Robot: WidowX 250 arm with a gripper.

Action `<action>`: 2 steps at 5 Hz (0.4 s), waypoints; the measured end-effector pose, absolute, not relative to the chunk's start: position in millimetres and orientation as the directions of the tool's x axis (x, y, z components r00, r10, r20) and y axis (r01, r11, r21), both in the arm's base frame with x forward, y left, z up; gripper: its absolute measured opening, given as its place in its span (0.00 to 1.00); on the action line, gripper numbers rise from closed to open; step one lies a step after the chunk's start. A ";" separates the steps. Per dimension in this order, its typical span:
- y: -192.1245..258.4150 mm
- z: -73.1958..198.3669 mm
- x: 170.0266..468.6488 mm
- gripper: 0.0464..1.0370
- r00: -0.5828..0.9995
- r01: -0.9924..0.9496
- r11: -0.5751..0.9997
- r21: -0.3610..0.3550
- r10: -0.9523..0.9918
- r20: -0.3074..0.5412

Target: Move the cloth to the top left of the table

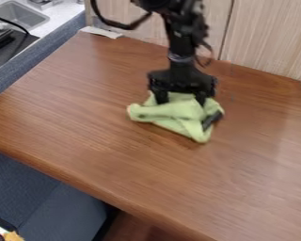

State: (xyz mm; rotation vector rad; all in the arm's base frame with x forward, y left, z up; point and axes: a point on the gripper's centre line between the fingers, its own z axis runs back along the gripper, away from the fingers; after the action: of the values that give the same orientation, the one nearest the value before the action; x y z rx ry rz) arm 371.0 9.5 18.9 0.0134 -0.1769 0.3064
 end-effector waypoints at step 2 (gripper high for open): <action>77.8 21.5 389.6 0.96 0.864 -0.477 0.879 -0.009 0.471 0.180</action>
State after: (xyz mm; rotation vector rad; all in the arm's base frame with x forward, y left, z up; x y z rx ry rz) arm 389.6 77.8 21.5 0.0359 -0.1790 0.4965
